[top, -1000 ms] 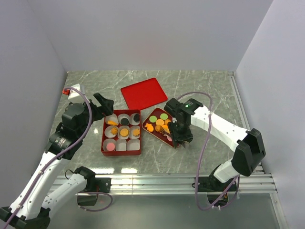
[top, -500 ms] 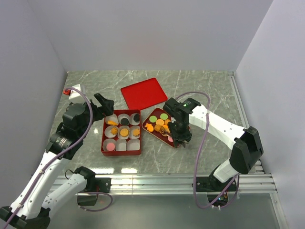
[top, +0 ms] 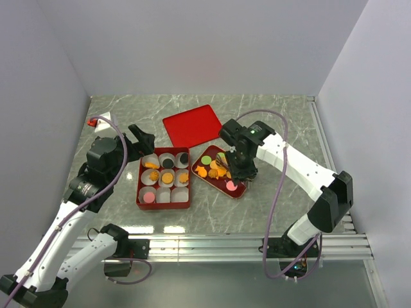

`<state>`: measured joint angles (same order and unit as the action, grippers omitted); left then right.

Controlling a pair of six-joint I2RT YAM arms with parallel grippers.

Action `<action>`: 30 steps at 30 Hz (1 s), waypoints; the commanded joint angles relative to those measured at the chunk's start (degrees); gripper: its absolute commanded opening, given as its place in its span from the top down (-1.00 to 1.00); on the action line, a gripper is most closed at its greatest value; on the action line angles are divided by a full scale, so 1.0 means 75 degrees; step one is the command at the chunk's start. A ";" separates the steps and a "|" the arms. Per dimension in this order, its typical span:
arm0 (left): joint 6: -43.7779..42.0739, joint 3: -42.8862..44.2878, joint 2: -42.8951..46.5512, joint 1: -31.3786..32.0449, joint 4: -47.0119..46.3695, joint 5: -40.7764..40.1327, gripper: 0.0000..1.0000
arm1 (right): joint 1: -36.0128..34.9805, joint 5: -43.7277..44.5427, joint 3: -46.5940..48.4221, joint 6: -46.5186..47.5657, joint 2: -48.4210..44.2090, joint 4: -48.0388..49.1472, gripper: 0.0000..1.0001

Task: Pack the cookies

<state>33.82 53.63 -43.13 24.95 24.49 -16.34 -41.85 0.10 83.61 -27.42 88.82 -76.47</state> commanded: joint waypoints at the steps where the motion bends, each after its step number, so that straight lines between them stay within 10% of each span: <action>1: -0.0068 -0.0025 0.0009 0.0002 -0.0324 0.0034 -0.99 | 0.0060 0.0257 0.0721 -0.0071 0.0122 -0.0597 0.24; 30: -0.0151 0.0303 0.0372 0.0001 0.0156 -0.1079 -0.99 | -0.2541 -0.0693 0.3934 0.0199 0.2325 -0.0492 0.31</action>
<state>33.61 53.69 -41.01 24.95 25.08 -22.35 -60.36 -6.33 110.72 -27.14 106.08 -77.19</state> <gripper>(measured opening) 0.995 0.428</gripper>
